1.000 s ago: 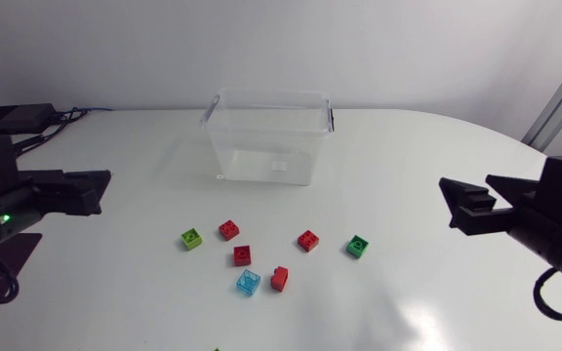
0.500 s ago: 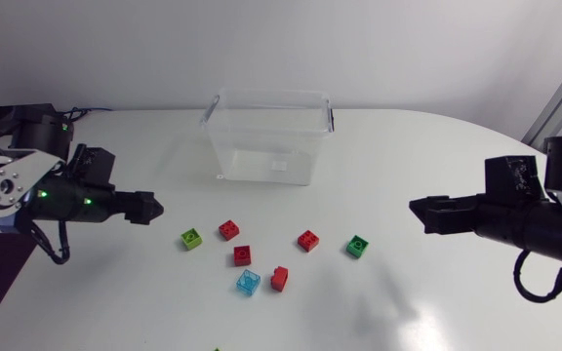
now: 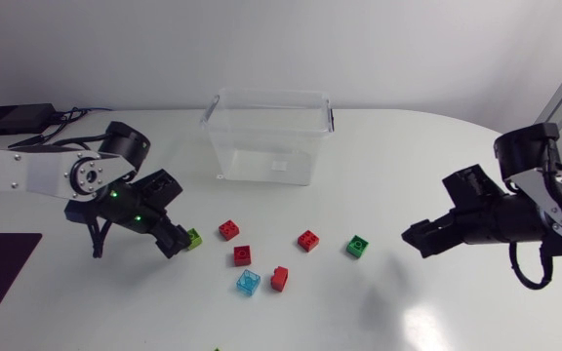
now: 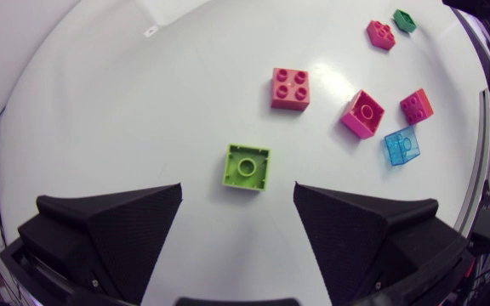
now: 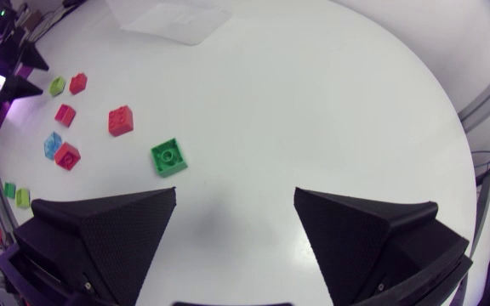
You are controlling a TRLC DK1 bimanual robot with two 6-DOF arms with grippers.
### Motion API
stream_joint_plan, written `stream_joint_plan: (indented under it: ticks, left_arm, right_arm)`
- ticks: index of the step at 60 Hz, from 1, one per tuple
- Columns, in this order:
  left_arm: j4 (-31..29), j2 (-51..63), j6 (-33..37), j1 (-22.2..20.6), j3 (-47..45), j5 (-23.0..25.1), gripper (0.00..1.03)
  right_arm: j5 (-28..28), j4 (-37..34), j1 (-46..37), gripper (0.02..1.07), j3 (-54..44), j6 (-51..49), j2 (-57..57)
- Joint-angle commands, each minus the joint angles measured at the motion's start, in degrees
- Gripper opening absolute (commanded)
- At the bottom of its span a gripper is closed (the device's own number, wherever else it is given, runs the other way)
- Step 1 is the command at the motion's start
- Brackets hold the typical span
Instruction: Place the duplo bricks in the container
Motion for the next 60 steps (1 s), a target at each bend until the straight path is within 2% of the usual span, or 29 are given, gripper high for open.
stream_joint_plan:
  ticks: [1,14,27,32,37,44,57,60]
  left_arm:
    - [1.07,0.78,4.39,-1.06,-1.13,-0.39,0.92]
    - [5.29,6.06,7.56,-1.59,-0.52,-0.39,0.92]
    - [6.61,11.33,9.67,-1.59,0.71,-0.3,0.9]
    - [6.78,12.47,10.63,-1.59,1.06,0.14,0.8]
    - [6.78,13.44,11.07,-1.59,1.33,0.4,0.62]
    - [6.25,13.61,12.83,-1.85,0.62,0.93,0.56]
    - [3.09,10.89,16.43,-1.77,-0.61,2.6,0.38]
    - [3.09,10.01,16.87,-1.77,-1.05,2.77,0.37]
  right_arm:
    - [-1.31,-1.37,0.48,1.03,0.89,-6.5,1.15]
    - [-3.59,-1.1,2.94,1.02,1.42,-7.82,2.73]
    - [-3.42,1.27,6.45,1.02,2.56,-8.35,7.56]
    - [-3.15,3.03,7.24,1.02,2.73,-8.44,9.58]
    - [-3.07,3.47,8.21,1.02,3.44,-8.44,11.78]
    - [-2.8,4.17,9.88,1.02,3.96,-8.52,14.15]
    - [-0.08,7.51,13.31,0.99,5.11,-9.23,20.83]
    - [0.36,7.86,13.75,0.98,5.46,-9.49,22.24]
